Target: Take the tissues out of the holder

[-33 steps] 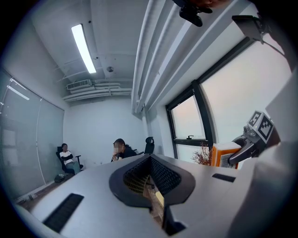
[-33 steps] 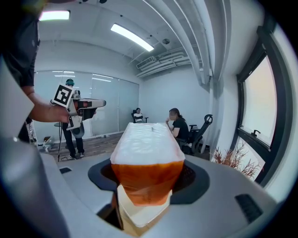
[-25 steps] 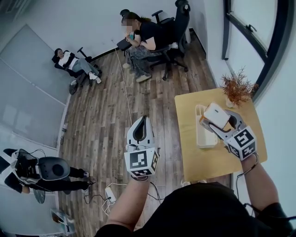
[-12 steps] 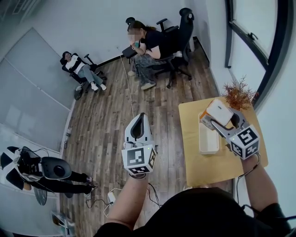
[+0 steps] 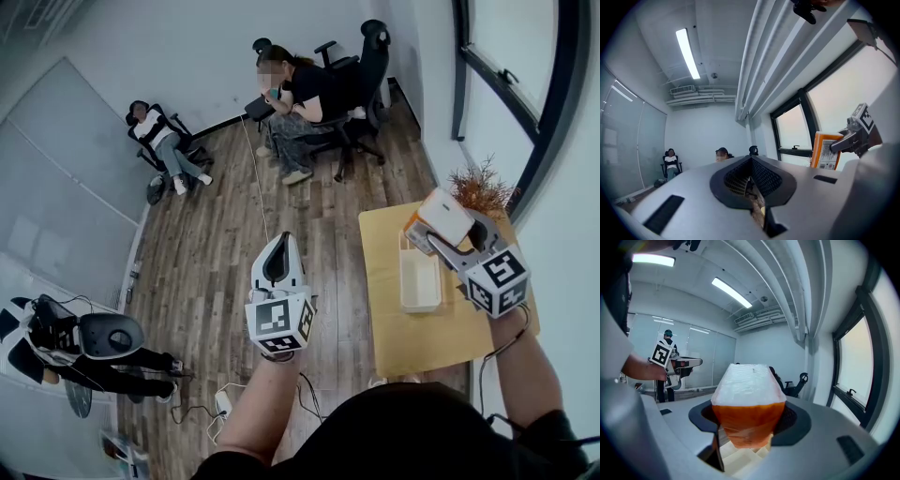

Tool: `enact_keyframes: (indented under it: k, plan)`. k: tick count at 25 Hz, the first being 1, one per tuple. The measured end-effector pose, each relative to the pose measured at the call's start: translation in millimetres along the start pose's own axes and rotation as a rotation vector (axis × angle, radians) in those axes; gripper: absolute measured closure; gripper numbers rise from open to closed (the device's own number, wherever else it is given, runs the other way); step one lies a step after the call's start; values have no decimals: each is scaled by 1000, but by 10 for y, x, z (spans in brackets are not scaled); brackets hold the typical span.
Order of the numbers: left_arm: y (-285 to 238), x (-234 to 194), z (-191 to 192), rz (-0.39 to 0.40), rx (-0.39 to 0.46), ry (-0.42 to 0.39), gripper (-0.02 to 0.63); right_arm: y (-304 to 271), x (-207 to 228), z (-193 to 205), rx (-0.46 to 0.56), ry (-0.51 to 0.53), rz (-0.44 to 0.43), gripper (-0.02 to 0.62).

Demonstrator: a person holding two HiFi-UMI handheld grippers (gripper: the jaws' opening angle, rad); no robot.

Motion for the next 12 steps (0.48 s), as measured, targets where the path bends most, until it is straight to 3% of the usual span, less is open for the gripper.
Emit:
enact_keyframes:
  k: [6,12]
  plan:
    - [-334,105,-48,-12,-2,5,601,-169,345,-71,19,8,-7,311]
    - [107,27,24,-16,16,5,601,41,-7,-28,37,19,9,311]
Point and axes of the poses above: the fingertips, and each gripper's own axes: y backward along the fingers, x to its right, z out of its underside, the point moved 9 cm from there along y, backward along the fingers, and after that the axes turned 1 degree about y, right-handed, at the moved point
